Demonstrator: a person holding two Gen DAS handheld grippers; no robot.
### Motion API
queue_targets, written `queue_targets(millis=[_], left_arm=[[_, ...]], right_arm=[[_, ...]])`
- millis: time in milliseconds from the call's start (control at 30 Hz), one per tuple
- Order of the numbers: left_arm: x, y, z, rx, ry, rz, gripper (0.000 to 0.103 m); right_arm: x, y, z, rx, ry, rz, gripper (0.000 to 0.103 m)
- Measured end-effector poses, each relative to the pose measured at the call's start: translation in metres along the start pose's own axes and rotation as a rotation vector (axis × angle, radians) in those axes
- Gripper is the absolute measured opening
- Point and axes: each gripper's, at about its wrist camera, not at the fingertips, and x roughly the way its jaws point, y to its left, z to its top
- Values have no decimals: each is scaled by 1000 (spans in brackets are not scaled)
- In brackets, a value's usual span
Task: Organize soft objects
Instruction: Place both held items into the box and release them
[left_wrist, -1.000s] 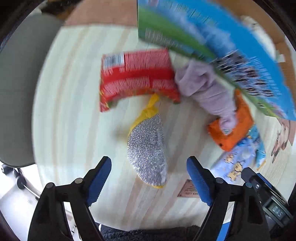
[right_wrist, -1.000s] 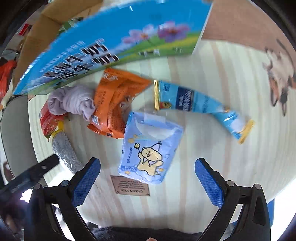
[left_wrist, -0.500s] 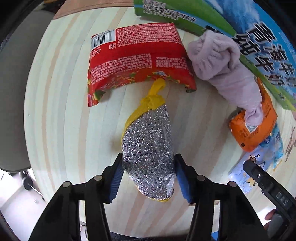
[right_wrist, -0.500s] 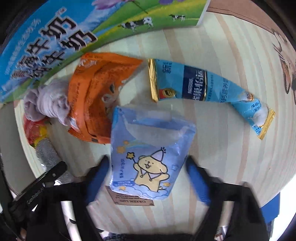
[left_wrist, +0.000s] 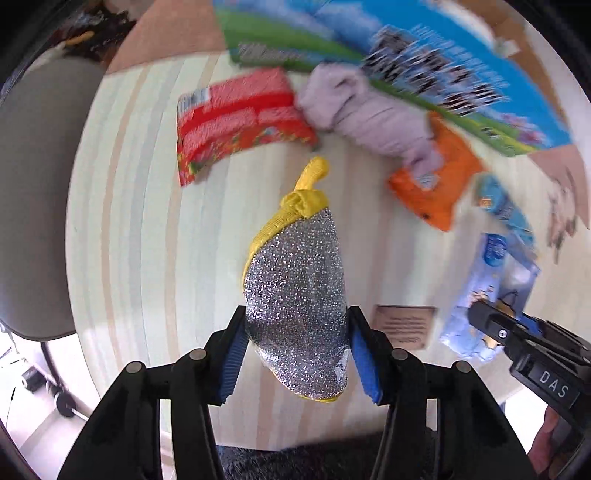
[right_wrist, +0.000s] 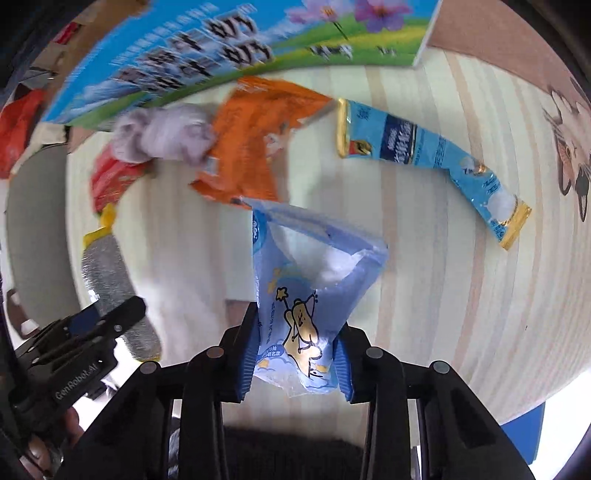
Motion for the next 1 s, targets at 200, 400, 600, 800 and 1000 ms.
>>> queue_targets(millis=[200,400,600,800,1000], left_arm=[[-74,-22,14,64,-117,-83,50],[-162,-55,111,174,-247,-107,50],[-173,-67,243,237,-235,24,50],[-109,-73,329,275,-116,114,50],[-62,-75,365,262,-8,130,51]], right_arm=[[-69,5,-5,-30,-87,95,37],[-162,3,62,-66,-217,135,37],[-184,20,177,-76,-248,37,37],[-131,20,259,-64,-155,-31,37],[-76,9,286,-72,-47,-94,37]])
